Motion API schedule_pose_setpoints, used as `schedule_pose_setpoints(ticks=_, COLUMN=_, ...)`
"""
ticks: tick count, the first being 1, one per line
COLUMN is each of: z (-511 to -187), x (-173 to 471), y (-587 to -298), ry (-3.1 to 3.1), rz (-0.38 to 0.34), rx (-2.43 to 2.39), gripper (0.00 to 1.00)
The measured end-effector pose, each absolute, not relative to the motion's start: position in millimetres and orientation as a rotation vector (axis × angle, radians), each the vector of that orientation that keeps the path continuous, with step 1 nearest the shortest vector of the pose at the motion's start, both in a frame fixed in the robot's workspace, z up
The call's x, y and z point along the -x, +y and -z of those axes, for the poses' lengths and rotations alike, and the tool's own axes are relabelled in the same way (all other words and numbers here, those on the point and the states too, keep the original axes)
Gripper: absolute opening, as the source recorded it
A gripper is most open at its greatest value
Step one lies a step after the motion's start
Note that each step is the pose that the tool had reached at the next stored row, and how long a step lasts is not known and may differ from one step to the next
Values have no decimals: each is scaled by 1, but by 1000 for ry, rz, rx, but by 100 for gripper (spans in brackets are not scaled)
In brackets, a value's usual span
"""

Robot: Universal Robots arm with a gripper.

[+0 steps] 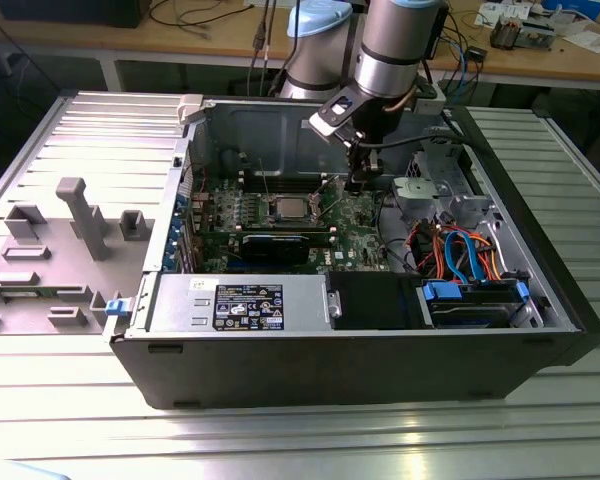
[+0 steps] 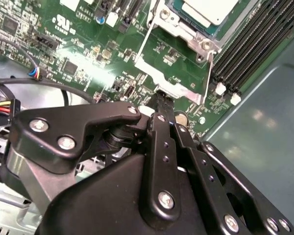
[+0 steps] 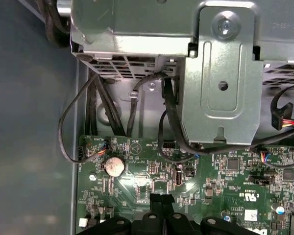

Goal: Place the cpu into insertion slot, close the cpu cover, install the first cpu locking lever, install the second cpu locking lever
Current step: 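Close the cpu cover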

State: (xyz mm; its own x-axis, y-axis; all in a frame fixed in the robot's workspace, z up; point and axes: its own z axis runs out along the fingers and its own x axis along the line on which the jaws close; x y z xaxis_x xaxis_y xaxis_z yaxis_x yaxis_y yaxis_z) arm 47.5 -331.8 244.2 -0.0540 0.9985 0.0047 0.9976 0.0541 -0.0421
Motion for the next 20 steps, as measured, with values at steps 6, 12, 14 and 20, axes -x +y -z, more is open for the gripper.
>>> schedule_pose_setpoints(ticks=6, z=-244, x=-34, y=-332, ry=-2258, rz=-40, rx=2138, gripper=11)
schedule_pose_setpoints(ticks=12, z=-244, x=-31, y=-332, ry=-2259, rz=-40, rx=2138, gripper=11)
schedule_pose_setpoints(ticks=14, z=-244, x=-31, y=-332, ry=-2259, rz=-40, rx=2138, gripper=11)
schedule_pose_setpoints(ticks=20, z=-244, x=-29, y=-332, ry=-2259, rz=-40, rx=2138, gripper=11)
